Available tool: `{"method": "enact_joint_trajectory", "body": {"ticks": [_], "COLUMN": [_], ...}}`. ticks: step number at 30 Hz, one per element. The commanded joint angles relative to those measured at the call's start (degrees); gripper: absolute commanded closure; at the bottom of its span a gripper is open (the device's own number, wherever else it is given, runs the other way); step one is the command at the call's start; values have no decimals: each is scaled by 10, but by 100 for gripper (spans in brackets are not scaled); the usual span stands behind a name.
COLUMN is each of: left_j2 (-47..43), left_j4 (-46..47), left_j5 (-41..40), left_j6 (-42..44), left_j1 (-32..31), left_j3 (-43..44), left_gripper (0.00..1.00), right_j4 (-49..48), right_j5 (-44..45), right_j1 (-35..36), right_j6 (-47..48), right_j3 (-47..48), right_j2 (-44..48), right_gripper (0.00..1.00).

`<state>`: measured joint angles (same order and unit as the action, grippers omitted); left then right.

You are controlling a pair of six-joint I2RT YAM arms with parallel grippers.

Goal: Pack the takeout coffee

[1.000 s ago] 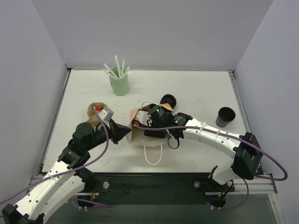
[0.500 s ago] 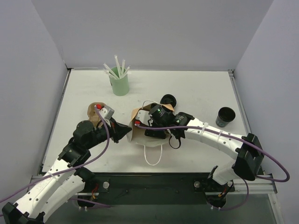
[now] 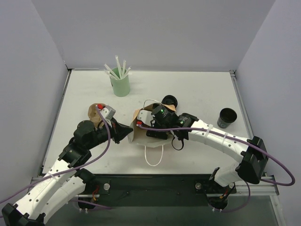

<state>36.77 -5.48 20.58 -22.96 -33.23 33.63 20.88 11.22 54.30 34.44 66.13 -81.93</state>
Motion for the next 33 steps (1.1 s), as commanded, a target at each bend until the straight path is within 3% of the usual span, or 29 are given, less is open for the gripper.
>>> {"method": "enact_joint_trajectory", "body": {"ticks": [1,16,22,27,33], "left_j2": [2,8,2,-3,-11], "left_j4": [-18,-39,-37,-35,-34], "left_j5": [19,22,23,24,24], "left_j6": [0,8,14,20,28], "left_j1": [-2,-2,-2,-2,-2], "left_j3": [32,47,41,33,28], "left_gripper": [100,100,100,100,100], "right_j4": [4,4,8,8,17], "right_j5": [21,42,44,38,56], "right_j1": [-10,-16,-24,-27,-33], "right_j6": [-10,-26,-40,-54,-67], "right_j3": [30,30,37,36,28], "right_j2": [26,38,28,26,31], "right_gripper": [3,0,24,37,45]}}
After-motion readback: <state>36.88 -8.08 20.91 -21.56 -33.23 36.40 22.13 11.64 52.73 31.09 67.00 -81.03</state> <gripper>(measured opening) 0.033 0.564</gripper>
